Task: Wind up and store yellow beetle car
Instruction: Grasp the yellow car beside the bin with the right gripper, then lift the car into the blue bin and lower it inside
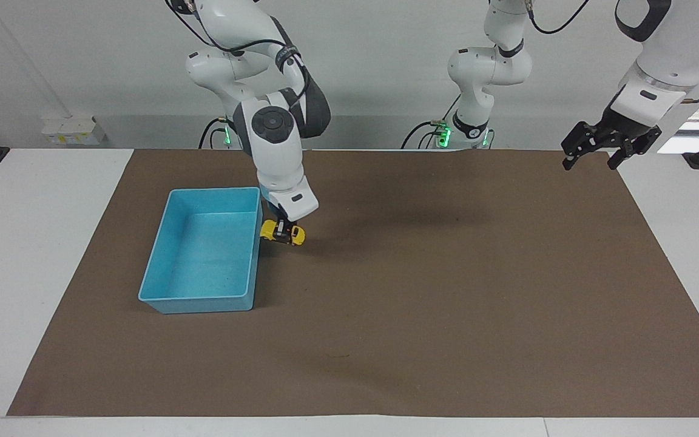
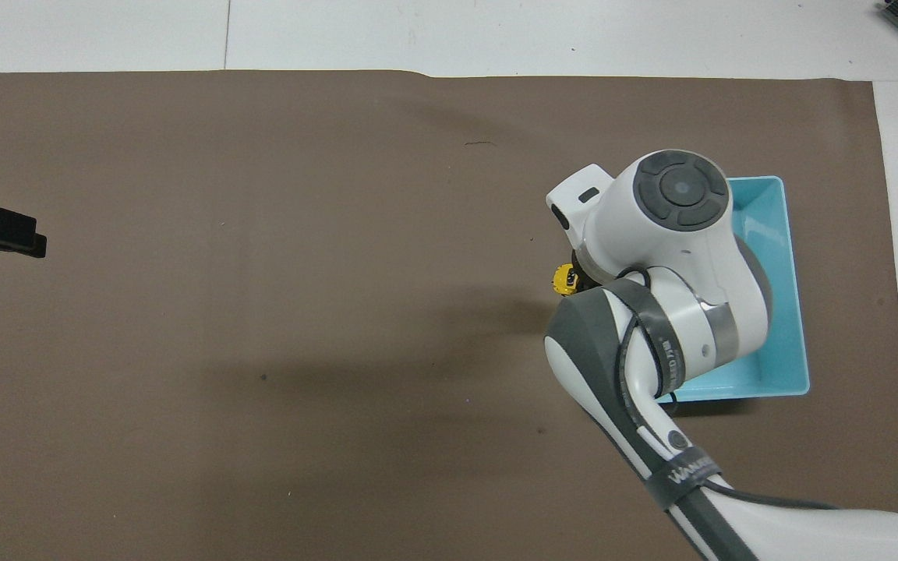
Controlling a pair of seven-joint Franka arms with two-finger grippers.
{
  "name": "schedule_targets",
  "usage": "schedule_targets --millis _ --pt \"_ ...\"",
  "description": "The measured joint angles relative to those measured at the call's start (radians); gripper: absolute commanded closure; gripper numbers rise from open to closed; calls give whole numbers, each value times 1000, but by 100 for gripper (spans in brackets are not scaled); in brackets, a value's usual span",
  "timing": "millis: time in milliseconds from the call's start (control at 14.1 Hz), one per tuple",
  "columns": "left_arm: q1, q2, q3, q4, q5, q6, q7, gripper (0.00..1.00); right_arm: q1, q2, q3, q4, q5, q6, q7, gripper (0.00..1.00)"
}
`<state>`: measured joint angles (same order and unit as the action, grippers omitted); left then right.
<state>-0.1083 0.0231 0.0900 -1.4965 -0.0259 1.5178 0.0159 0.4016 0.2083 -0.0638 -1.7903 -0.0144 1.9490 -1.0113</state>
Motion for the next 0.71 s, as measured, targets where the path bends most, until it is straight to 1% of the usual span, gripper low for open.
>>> schedule_targets --millis 283,566,707 --pt "0 0 0 0 0 0 0 0 -67 -42 -1 1 -1 -38 -91 89" --pt "0 0 0 0 0 0 0 0 -134 -44 -2 -6 -1 -68 -219 89" --pt "0 0 0 0 0 0 0 0 -164 -47 -2 -27 -1 -66 -288 89"
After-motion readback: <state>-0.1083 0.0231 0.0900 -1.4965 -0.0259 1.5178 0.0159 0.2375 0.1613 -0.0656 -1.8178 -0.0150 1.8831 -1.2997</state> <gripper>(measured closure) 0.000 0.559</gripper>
